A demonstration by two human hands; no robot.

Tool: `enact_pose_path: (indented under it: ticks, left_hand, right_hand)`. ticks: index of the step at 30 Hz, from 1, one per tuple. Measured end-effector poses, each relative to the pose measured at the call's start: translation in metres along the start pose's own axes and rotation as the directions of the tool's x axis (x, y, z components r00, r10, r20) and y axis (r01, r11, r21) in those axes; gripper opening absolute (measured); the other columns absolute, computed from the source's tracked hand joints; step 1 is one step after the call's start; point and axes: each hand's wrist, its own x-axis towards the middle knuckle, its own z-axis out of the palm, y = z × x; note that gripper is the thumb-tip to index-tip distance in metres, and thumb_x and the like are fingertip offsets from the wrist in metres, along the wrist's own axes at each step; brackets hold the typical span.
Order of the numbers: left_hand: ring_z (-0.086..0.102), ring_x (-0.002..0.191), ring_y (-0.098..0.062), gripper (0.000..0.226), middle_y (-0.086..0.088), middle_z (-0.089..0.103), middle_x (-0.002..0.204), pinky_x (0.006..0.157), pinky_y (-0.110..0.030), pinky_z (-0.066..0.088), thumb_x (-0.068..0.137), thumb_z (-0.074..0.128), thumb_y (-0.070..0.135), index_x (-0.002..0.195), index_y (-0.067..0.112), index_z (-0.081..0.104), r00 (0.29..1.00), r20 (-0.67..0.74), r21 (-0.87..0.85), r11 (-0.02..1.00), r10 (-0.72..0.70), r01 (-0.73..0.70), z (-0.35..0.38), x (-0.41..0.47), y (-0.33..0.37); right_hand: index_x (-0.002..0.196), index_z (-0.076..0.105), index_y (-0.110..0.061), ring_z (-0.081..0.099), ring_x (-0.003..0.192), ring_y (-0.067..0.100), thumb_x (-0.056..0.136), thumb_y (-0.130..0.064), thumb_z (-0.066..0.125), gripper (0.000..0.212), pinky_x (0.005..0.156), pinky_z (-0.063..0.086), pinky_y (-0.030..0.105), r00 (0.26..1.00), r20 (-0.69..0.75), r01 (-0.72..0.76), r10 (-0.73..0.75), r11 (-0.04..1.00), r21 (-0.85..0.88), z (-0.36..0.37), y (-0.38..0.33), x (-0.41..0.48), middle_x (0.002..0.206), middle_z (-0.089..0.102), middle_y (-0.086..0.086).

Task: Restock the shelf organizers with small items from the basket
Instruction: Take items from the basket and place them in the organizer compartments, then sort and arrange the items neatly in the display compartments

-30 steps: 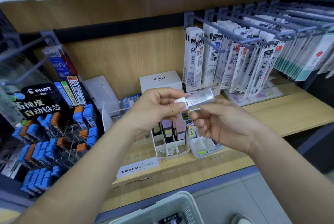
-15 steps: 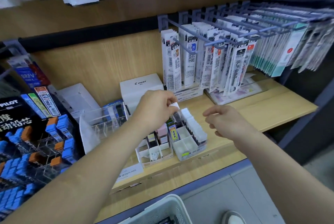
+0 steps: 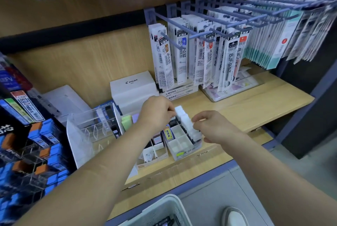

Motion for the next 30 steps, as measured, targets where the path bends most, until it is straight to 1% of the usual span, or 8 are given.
enact_pose_path:
  ticks: [7, 9, 11, 17, 21, 25, 28, 30]
  left_hand:
    - [0.059, 0.090, -0.019, 0.013, 0.002, 0.071, 0.087, 0.077, -0.030, 0.048, 0.089, 0.062, 0.026, 0.088, 0.021, 0.074, 0.991, -0.113, 0.055, 0.997, 0.067, -0.061, -0.017, -0.012, 0.006]
    - [0.062, 0.081, -0.014, 0.014, 0.006, 0.072, 0.082, 0.075, -0.027, 0.049, 0.089, 0.062, 0.028, 0.086, 0.023, 0.075, 0.987, -0.159, -0.084, 0.995, 0.031, -0.045, -0.032, -0.030, 0.008]
    - [0.062, 0.071, -0.006, 0.014, 0.010, 0.071, 0.075, 0.070, -0.023, 0.049, 0.089, 0.063, 0.028, 0.082, 0.024, 0.075, 0.988, -0.154, -0.233, 0.972, -0.024, -0.013, -0.045, -0.054, 0.007]
    - [0.055, 0.052, -0.003, 0.016, 0.001, 0.069, 0.062, 0.051, -0.018, 0.042, 0.089, 0.066, 0.018, 0.075, 0.017, 0.074, 0.986, 0.037, -0.588, 0.795, -0.160, 0.151, -0.056, -0.137, -0.019]
    - [0.049, 0.046, 0.000, 0.017, 0.003, 0.069, 0.062, 0.049, -0.016, 0.039, 0.089, 0.065, 0.017, 0.076, 0.012, 0.074, 0.951, 0.239, -0.513, 0.805, -0.197, 0.296, -0.022, -0.192, -0.058]
    - [0.055, 0.052, -0.002, 0.017, 0.001, 0.071, 0.069, 0.057, -0.024, 0.046, 0.088, 0.060, 0.013, 0.077, 0.012, 0.074, 0.851, 0.369, -0.364, 0.785, -0.372, 0.501, 0.040, -0.244, -0.111]
    - [0.065, 0.085, -0.006, 0.022, 0.007, 0.071, 0.093, 0.079, -0.023, 0.052, 0.088, 0.060, 0.010, 0.085, 0.026, 0.074, 0.797, 0.416, -0.282, 0.771, -0.438, 0.571, 0.096, -0.284, -0.144]
    - [0.063, 0.101, -0.013, 0.025, 0.005, 0.070, 0.110, 0.091, -0.025, 0.048, 0.089, 0.055, 0.008, 0.096, 0.022, 0.075, 0.780, 0.455, -0.190, 0.808, -0.430, 0.557, 0.129, -0.303, -0.158]
  right_hand:
    - [0.086, 0.065, -0.021, 0.057, 0.077, 0.022, 0.090, -0.009, 0.054, 0.016, 0.073, 0.052, 0.037, 0.996, -0.076, 0.055, -0.053, 0.998, 0.029, -0.006, -0.005, -0.001, 0.080, 0.061, 0.003]
    - [0.088, 0.066, -0.019, 0.060, 0.075, 0.020, 0.091, -0.008, 0.055, 0.016, 0.074, 0.054, 0.039, 0.992, -0.102, 0.086, -0.080, 0.995, 0.054, -0.009, -0.009, -0.004, 0.088, 0.065, 0.006]
    - [0.094, 0.067, -0.013, 0.061, 0.068, 0.016, 0.091, -0.006, 0.054, 0.015, 0.065, 0.050, 0.029, 0.994, -0.057, 0.105, -0.098, 0.987, 0.124, -0.009, -0.014, -0.010, 0.090, 0.067, 0.008]
    - [0.095, 0.067, -0.008, 0.061, 0.059, 0.015, 0.095, -0.006, 0.053, 0.015, 0.056, 0.045, 0.023, 0.958, 0.237, 0.164, -0.163, 0.986, 0.014, 0.015, -0.015, -0.039, 0.077, 0.069, 0.008]
    - [0.092, 0.066, -0.010, 0.062, 0.059, 0.013, 0.095, -0.007, 0.052, 0.015, 0.056, 0.047, 0.022, 0.890, 0.443, 0.177, -0.106, 0.977, -0.121, 0.057, 0.002, -0.061, 0.074, 0.069, 0.006]
    - [0.089, 0.063, -0.015, 0.064, 0.065, 0.015, 0.094, -0.005, 0.051, 0.016, 0.052, 0.048, 0.020, 0.811, 0.581, 0.116, 0.073, 0.952, -0.283, 0.113, 0.049, -0.074, 0.079, 0.068, 0.006]
    - [0.098, 0.061, -0.018, 0.064, 0.072, 0.015, 0.095, -0.010, 0.052, 0.012, 0.061, 0.052, 0.022, 0.789, 0.582, 0.074, 0.198, 0.909, -0.410, 0.149, 0.094, -0.075, 0.087, 0.066, 0.006]
    - [0.099, 0.060, -0.017, 0.060, 0.072, 0.018, 0.095, -0.008, 0.051, 0.012, 0.064, 0.049, 0.028, 0.805, 0.535, 0.005, 0.257, 0.898, -0.439, 0.174, 0.128, -0.069, 0.083, 0.062, 0.005]
